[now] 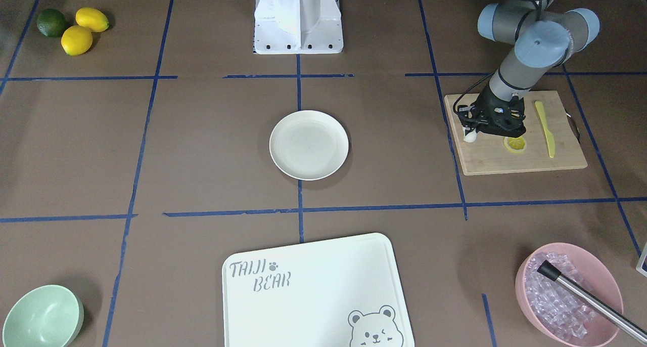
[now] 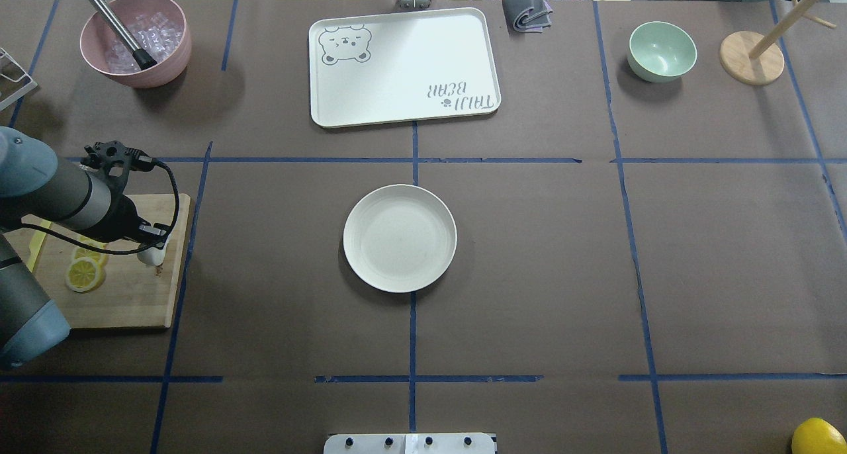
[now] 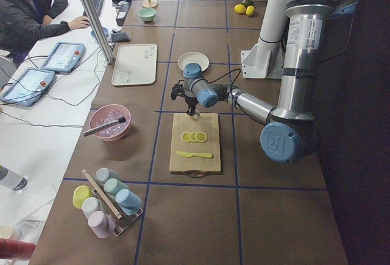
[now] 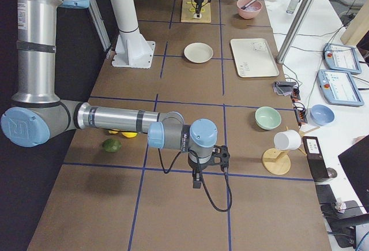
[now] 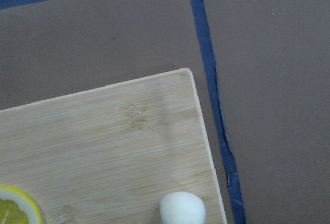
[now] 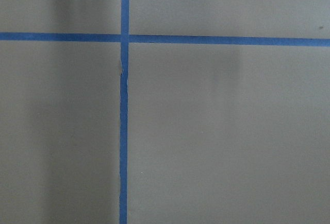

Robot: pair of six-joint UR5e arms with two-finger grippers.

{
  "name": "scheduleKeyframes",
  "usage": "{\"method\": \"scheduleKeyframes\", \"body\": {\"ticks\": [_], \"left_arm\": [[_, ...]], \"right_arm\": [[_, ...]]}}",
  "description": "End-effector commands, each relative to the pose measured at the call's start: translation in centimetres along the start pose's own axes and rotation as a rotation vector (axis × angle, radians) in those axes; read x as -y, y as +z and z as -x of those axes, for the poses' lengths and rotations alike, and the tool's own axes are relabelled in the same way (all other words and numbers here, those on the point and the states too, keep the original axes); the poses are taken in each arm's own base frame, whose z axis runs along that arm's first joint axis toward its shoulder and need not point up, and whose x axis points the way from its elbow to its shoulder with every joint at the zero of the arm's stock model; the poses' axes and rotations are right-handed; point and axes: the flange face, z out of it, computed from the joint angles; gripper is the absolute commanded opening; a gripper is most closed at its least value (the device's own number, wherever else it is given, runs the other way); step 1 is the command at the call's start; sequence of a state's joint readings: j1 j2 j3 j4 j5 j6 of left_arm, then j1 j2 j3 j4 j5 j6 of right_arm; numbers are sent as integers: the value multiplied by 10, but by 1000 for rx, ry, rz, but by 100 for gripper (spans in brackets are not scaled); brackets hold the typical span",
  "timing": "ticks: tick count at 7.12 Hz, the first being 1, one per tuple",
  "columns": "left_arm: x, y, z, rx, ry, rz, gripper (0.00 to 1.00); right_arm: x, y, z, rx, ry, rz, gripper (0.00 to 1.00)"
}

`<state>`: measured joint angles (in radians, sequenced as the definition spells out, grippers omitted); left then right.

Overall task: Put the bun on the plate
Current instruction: 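Close the left gripper on the white bun and lift it, then carry the bun with the left gripper over the white plate and lower it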

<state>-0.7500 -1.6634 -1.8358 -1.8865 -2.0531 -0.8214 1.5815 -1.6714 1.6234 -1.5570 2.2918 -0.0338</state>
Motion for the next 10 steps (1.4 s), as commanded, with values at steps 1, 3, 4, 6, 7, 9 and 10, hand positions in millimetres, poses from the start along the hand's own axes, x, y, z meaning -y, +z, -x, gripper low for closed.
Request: {"method": "scheduleKeyframes", "body": {"ticks": [1, 3, 4, 6, 7, 9, 10], "left_arm": [[39, -52, -82, 18, -86, 15, 19], [73, -86, -192, -1, -239, 31, 20], [88, -75, -248, -9, -279, 35, 20], [116, -20, -384, -4, -352, -7, 23], [120, 10, -398, -12, -354, -19, 23], [108, 31, -402, 5, -335, -3, 29], [109, 31, -402, 4, -332, -2, 53]], "right_arm": [[-1, 1, -1, 0, 2, 2, 100], [2, -1, 0, 0, -1, -1, 100], [4, -3, 2, 0, -7, -6, 100], [4, -2, 2, 0, -4, -5, 100], [6, -3, 3, 0, -6, -7, 100], [6, -3, 3, -2, -6, -7, 100], [7, -4, 3, -3, -10, -9, 100]]}}
